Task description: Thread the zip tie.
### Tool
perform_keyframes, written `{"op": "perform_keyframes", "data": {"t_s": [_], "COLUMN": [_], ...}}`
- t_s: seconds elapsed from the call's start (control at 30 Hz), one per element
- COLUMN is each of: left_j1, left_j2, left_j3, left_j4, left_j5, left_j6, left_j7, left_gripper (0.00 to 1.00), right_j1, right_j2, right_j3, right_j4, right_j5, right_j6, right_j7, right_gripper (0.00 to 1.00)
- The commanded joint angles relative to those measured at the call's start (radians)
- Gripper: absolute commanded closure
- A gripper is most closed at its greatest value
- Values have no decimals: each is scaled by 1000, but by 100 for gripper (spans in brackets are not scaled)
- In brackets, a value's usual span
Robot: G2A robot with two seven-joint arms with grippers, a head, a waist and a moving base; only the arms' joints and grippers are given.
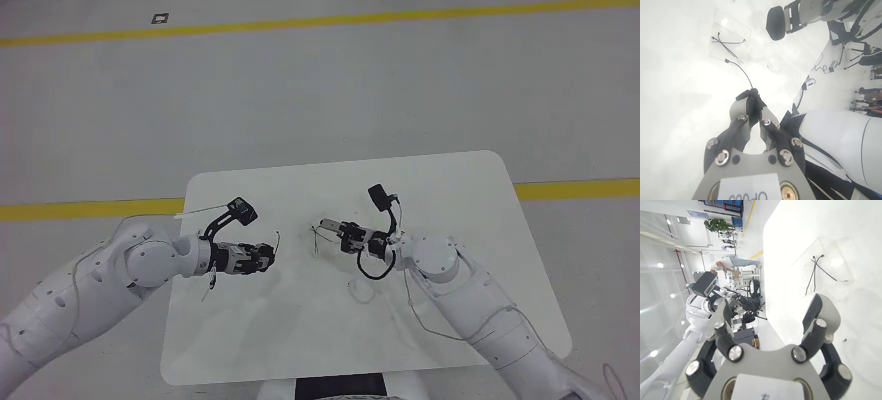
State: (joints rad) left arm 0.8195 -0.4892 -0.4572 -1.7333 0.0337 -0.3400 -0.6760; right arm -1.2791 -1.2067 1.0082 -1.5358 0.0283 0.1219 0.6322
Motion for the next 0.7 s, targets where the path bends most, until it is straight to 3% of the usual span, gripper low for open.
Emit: {"op": "perform_keyframes", "data": {"t_s": [0.0, 0.17, 0.4, 0.53, 0.67], "left_j1": [0, 0, 0, 0, 0], "left_j2": [0, 0, 0, 0, 0], "left_j3": [0, 0, 0, 0, 0], "left_j4": [0, 0, 0, 0, 0], "left_j5": [0, 0, 0, 0, 0], "left_j6": [0, 0, 0, 0, 0], "left_j7": [0, 0, 0, 0, 0], "left_gripper": [100, 100, 100, 100, 100], "right_j1": [-2, 59, 173, 222, 222], "right_j2": [-1, -17, -62, -86, -86], "right_j3": [-3, -52, -147, -193, -193], "right_j4": [0, 65, 230, 306, 306], "right_j5": [3, 70, 174, 210, 210], "right_j6": [-3, -71, -165, -258, -258], "right_j7": [0, 79, 124, 156, 156], "right_gripper": [0, 0, 0, 0, 0]}}
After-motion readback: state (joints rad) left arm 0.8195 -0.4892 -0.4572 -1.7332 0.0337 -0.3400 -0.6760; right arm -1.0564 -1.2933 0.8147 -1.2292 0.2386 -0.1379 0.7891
